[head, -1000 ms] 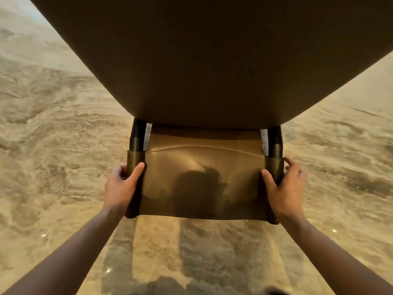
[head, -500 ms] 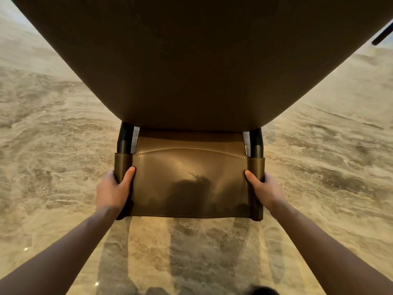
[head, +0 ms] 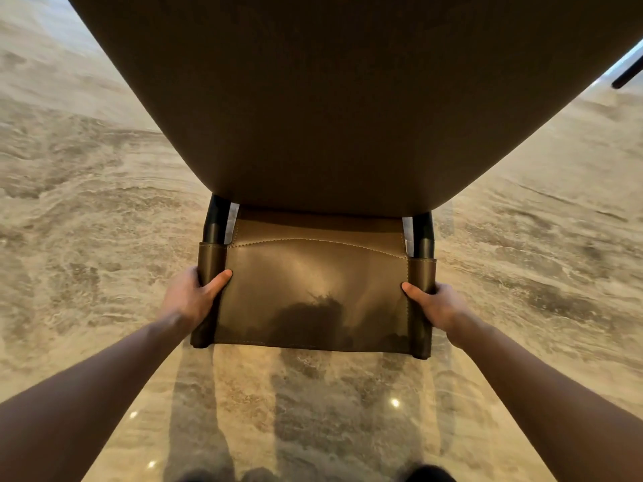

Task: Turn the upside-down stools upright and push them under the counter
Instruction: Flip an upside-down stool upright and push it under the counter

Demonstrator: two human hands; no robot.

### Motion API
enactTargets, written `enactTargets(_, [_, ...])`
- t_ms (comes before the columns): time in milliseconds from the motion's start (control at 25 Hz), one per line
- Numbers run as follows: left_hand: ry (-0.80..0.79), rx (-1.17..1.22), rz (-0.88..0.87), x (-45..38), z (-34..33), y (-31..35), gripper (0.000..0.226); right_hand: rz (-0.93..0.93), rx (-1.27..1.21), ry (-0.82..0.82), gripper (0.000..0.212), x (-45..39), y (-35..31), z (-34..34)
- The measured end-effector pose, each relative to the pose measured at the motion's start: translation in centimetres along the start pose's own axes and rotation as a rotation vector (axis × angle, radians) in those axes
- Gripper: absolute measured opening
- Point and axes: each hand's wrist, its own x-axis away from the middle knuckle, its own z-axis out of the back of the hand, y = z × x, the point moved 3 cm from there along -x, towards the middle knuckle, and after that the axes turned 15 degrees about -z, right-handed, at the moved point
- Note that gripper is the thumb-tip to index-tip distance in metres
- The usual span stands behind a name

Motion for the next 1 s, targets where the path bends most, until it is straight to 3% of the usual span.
enactTargets(320, [-0.136,-0.115,0.021,2.7,4.8,6.3,0.029,-0.075,0.072,0.013,0.049,6.0,-1.9,5.0])
enactTargets(600, [-0.217,-0.126,0.191,10.8,16.7,19.7,0.045,-0.154,0.173,0.033,0.055,22.0,-5.1,14.5])
enactTargets(760, [-0.221,-0.124,0.244,14.3,23.6,27.8,0.042,-0.189,0.254,0.042,0.053,31.3,-8.4,20.0])
enactTargets(1000, [-0.191,-0.094,0.307,15.5,32.2,40.5,0.045,-0.039,0.437,0.163,0.049,42.8,-16.4,28.6])
